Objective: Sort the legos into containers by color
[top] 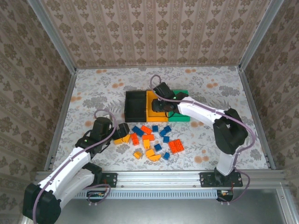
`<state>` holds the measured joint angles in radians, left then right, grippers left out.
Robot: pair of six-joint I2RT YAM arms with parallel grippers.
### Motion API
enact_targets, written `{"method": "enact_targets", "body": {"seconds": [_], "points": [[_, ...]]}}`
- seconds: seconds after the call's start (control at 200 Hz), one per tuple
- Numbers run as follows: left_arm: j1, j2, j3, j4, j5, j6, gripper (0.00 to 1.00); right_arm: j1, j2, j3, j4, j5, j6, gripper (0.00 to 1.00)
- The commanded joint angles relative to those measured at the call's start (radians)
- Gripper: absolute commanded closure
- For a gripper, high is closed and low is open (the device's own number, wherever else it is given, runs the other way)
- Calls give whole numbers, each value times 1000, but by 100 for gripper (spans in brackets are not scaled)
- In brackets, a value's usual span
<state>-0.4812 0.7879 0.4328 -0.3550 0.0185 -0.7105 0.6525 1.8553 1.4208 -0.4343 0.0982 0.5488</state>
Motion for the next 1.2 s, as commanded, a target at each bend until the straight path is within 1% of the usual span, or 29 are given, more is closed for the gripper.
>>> {"method": "enact_targets", "body": {"seconds": [0.0, 0.045, 0.175, 0.22, 0.28, 0.36, 0.505, 0.565, 0.69, 0.82, 1.055, 1.195], "points": [[6, -32, 43, -81, -41, 4, 1, 2, 67, 95, -48, 67, -3, 59], [6, -43, 48, -99, -55, 1, 1, 3, 93, 122, -63, 74, 4, 54], [6, -79, 60, -150, -89, -7, 0, 2, 108, 140, -66, 74, 25, 33], [7, -92, 63, -166, -99, -10, 0, 2, 100, 136, -64, 77, 28, 29], [6, -103, 66, -189, -107, -12, 1, 2, 79, 120, -58, 75, 32, 27], [7, -103, 66, -224, -113, -20, 2, 2, 39, 75, -39, 76, 39, 25], [7, -46, 24, -222, -85, -24, 12, 2, -46, -46, 11, 68, 64, 25], [6, -7, 13, -203, -72, -23, 15, 2, -75, -86, 31, 64, 72, 24], [6, 58, -10, -126, -44, -19, 19, 3, -125, -150, 49, 65, 76, 24], [6, 108, -25, -57, -30, -12, 23, -2, -156, -185, 58, 68, 74, 24], [7, 163, -60, -16, -61, -8, 32, -7, -204, -232, 75, 63, 80, 24], [7, 196, -77, 19, -55, -12, 38, -10, -221, -241, 75, 64, 79, 24]]}}
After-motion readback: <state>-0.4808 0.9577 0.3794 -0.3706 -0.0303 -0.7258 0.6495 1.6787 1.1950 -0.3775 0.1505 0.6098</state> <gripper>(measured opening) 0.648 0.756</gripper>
